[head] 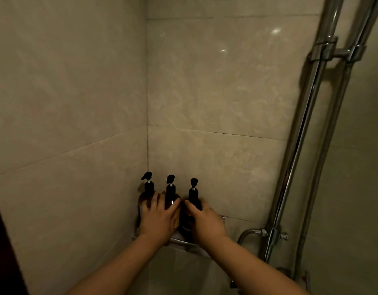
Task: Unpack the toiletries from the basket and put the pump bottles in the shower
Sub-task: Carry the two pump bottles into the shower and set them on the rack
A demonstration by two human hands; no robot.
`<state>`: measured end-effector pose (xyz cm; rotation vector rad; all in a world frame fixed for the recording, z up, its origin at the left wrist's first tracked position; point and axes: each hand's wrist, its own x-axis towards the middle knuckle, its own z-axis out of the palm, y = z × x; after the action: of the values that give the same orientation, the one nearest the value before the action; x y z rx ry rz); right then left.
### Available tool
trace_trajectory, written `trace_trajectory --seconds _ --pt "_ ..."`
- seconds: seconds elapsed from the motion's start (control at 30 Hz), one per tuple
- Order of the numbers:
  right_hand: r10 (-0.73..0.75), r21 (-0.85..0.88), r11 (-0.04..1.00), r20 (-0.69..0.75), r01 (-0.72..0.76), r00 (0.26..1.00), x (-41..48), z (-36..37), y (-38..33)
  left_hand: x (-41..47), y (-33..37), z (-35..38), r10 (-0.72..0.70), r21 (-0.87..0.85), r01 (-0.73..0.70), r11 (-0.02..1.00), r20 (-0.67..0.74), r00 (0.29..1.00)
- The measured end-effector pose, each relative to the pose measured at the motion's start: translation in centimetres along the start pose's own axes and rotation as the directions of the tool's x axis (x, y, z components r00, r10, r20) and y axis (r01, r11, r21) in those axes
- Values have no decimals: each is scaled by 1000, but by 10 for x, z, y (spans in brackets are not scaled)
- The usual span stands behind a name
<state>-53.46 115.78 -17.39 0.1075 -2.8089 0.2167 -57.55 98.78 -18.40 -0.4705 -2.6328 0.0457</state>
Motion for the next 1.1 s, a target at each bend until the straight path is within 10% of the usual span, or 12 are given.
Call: trace_trajectory --seconds 0.67,0.9,1.1 --pt "-51 220 972 -161 86 986 -14 12 10 -12 -29 10 135 -186 -146 972 -69 988" --pt "186 471 881 -282 -33 941 -12 12 10 -24 -36 13 -246 -545 92 833 -216 945" --pt "273 595 794 -170 -122 947 10 7 8 -2 -28 0 -430 -718 289 633 -16 902"
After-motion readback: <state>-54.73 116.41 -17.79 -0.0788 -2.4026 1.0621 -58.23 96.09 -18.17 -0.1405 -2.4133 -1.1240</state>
